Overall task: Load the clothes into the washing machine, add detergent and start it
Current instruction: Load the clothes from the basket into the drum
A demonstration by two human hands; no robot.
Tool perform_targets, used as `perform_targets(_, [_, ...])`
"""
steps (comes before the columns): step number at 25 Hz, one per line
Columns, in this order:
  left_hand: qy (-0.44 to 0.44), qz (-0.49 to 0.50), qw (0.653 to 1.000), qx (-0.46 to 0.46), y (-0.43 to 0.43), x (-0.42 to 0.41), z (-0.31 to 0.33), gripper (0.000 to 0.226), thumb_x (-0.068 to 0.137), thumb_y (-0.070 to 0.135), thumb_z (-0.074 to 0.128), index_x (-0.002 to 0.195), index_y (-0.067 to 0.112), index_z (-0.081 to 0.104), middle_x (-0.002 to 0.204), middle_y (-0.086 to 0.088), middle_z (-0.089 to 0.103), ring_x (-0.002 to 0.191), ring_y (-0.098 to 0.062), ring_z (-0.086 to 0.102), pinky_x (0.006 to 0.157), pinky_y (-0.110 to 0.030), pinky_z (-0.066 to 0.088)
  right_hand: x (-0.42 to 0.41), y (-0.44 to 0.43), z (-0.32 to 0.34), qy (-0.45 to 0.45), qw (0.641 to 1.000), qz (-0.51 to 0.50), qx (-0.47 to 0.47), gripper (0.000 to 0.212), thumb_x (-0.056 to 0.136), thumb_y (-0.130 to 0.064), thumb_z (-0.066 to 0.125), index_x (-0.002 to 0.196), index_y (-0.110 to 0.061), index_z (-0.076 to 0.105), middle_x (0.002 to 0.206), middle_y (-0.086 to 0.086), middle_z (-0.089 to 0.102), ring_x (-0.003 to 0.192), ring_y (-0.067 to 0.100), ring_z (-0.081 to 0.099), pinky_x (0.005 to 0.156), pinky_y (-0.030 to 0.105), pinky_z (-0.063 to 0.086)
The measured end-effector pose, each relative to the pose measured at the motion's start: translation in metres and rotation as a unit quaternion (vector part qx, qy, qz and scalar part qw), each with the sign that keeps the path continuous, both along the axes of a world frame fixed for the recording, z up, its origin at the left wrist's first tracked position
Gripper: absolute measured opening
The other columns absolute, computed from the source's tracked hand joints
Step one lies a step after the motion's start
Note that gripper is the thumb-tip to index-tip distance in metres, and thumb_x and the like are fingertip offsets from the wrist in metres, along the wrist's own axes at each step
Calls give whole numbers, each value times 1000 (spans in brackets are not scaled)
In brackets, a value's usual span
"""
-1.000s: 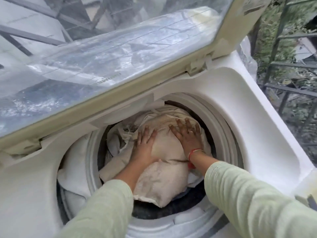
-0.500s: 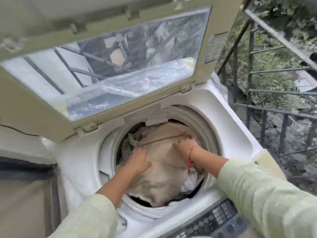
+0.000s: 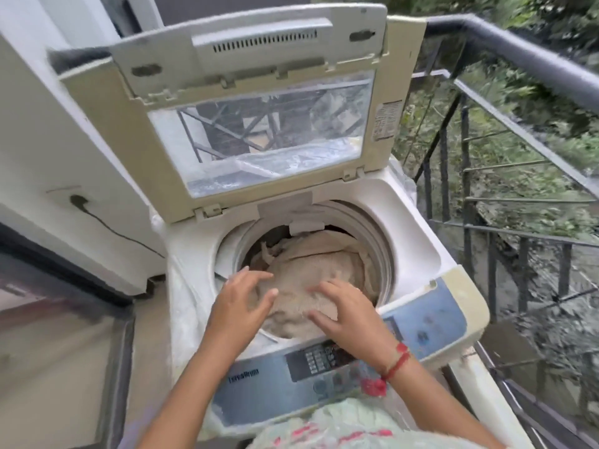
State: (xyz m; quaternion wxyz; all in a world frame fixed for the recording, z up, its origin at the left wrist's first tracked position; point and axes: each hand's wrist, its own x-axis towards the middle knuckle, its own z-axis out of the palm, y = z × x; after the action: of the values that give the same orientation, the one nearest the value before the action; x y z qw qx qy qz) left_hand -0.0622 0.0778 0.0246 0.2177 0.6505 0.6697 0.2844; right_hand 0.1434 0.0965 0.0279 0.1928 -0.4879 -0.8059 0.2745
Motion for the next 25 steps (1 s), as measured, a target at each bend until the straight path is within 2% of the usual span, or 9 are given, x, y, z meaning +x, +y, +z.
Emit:
perform_targets(2, [-21, 58, 998, 17, -32, -3, 0, 16, 86, 27, 66, 102, 25, 67, 109, 10, 63, 120, -14, 50, 95, -25, 37, -4, -11, -3, 52, 998, 19, -9, 29, 86, -36, 58, 111, -23, 62, 103, -8, 62, 101, 8, 54, 90, 23, 42])
perform_targets(4, [-36, 106, 993, 31, -61, -8, -5, 12, 83, 20, 70, 93, 25, 69, 102, 16, 64, 118, -8, 51, 92, -14, 33, -12, -21, -4, 94, 995, 38, -20, 31, 85, -41, 55, 109, -24, 64, 101, -12, 62, 97, -1, 53, 86, 10, 38])
perform_targets(6, [-45, 144, 987, 48, -89, -18, -7, 14, 80, 14, 72, 86, 27, 69, 93, 28, 61, 110, 0, 53, 86, -1, 31, -20, -31, -3, 134, 989, 43, -42, 31, 84, -39, 57, 109, -22, 66, 101, -13, 62, 96, -2, 55, 85, 10, 42])
perform_targets(8, [-58, 185, 979, 71, -123, -30, -3, 20, 80, 13, 72, 85, 32, 67, 86, 36, 60, 102, 5, 54, 82, 3, 31, -32, -50, 3, 163, 984, 52, -52, 26, 85, -33, 63, 106, -19, 68, 101, -12, 65, 96, 0, 58, 84, 13, 45])
perform_targets(11, [-84, 237, 962, 107, -173, -54, -2, 23, 81, 12, 69, 85, 34, 65, 86, 31, 63, 92, 5, 56, 78, -1, 35, -52, -77, 14, 185, 978, 72, -65, 16, 86, -21, 67, 102, -18, 70, 98, -14, 66, 92, 0, 61, 80, 9, 46])
perform_targets(14, [-104, 277, 948, 120, -220, -81, -7, 20, 85, 17, 66, 84, 37, 65, 86, 15, 67, 76, 10, 55, 70, -2, 36, -81, -105, 24, 194, 974, 90, -80, 12, 87, -16, 66, 98, -19, 70, 98, -10, 70, 88, 3, 66, 80, 23, 53])
perform_targets(19, [-140, 309, 933, 122, -307, -131, -16, 10, 86, 17, 66, 86, 27, 68, 89, 11, 69, 84, 1, 61, 77, -10, 43, -152, -168, 40, 165, 968, 163, -94, 12, 88, -18, 65, 98, -25, 68, 99, -7, 71, 87, 8, 67, 81, 36, 55])
perform_targets(22, [-151, 356, 915, 115, -363, -161, -28, 6, 86, 17, 63, 88, 17, 69, 88, 9, 69, 86, -3, 63, 81, -17, 46, -194, -206, 39, 137, 961, 215, -109, 13, 88, -18, 65, 100, -22, 68, 98, -6, 70, 88, 5, 67, 82, 32, 55])
perform_targets(25, [-162, 403, 897, 85, -411, -182, -43, 10, 85, 21, 61, 87, 16, 70, 86, 6, 71, 81, 6, 61, 78, -12, 45, -219, -242, 31, 113, 952, 258, -121, 16, 89, -18, 64, 104, -17, 68, 100, -6, 70, 89, 2, 66, 82, 21, 54])
